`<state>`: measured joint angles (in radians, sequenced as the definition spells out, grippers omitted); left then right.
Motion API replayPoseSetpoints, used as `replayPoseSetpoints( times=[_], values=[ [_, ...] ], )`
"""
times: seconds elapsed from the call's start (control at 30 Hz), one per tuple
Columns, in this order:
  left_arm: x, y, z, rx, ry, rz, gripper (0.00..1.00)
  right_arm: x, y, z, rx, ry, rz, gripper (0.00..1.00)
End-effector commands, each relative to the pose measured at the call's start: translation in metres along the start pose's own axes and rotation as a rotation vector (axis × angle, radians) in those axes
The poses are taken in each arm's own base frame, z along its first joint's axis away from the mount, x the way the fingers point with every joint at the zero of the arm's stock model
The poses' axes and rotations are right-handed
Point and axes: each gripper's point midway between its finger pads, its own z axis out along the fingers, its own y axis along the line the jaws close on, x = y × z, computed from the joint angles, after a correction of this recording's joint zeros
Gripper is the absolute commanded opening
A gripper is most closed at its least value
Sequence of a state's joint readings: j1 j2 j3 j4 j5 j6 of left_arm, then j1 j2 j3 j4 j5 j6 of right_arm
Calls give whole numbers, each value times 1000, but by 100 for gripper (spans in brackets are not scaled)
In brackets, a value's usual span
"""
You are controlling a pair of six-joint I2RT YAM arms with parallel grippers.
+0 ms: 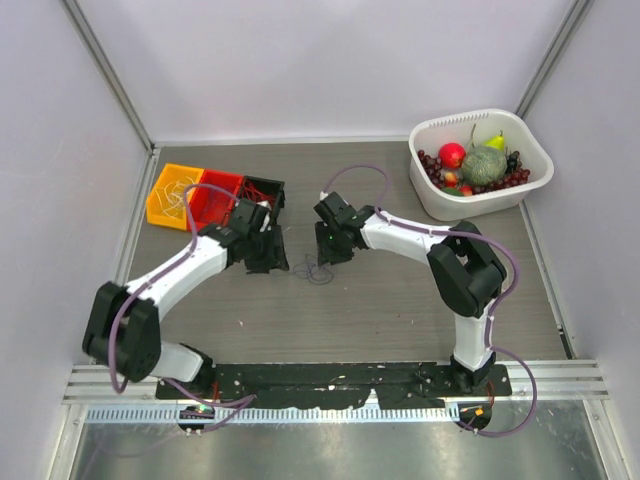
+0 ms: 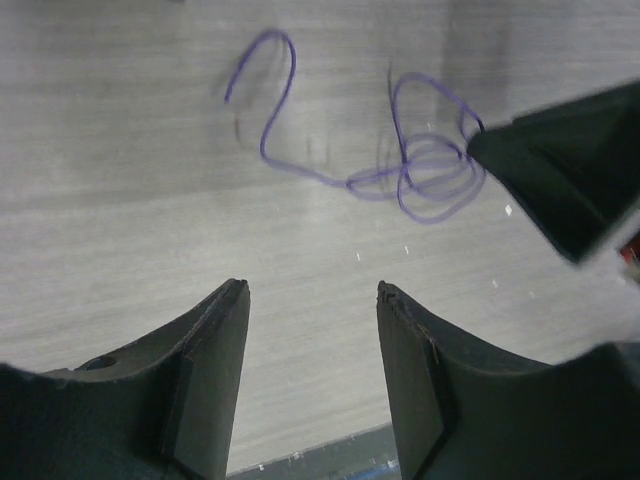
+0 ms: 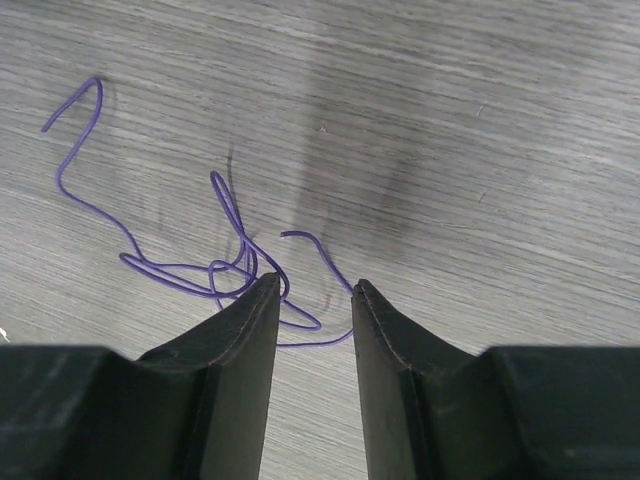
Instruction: Untangle the cables
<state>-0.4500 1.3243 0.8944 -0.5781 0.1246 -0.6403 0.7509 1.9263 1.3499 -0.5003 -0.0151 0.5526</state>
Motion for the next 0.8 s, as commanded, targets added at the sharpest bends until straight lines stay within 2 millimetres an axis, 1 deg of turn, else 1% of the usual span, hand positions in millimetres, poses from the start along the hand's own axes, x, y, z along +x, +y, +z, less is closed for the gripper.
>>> replayPoseSetpoints(
  times=[0.0, 0.1, 0.2, 0.23, 0.3, 0.37, 0.47, 0.53, 0.57, 0.6, 0.63, 0.67, 0.77],
  values=[
    [-35, 2, 20, -139, -71, 94, 57, -28, 18, -33, -53, -126, 2, 45],
    [-38, 9, 35, -191, -61, 114, 57, -28, 17, -44, -53, -128, 0, 51],
    [-35, 22, 45, -268, -35, 114, 51, -21, 10, -48, -37, -117, 26, 53],
    [-33, 24, 46, -274, -29, 107, 50, -23, 10, -52, -44, -129, 33, 53],
    [-31, 20, 51, -243, -32, 102, 52, -20, 5, -51, -34, -139, 51, 55],
    [-29, 19, 56, -233, -26, 101, 56, -22, 3, -47, -23, -150, 50, 55],
    [-32, 15, 64, -226, -18, 116, 55, -20, 0, -31, 3, -126, 35, 51],
    [-32, 8, 71, -198, -12, 128, 54, -22, 2, -25, 17, -123, 23, 50],
    [-33, 4, 74, -192, -13, 139, 55, -25, 4, -25, 20, -128, 14, 49],
    [-32, 3, 78, -195, -6, 149, 56, -23, 6, -19, 25, -120, 2, 49],
    [-32, 1, 81, -194, -4, 157, 57, -26, 8, -20, 29, -124, -13, 49],
    [-31, 1, 85, -204, 0, 163, 57, -23, 7, -14, 49, -118, -24, 49],
    [-30, 2, 93, -221, 11, 177, 57, -23, 7, -7, 80, -116, -70, 49]
  ],
)
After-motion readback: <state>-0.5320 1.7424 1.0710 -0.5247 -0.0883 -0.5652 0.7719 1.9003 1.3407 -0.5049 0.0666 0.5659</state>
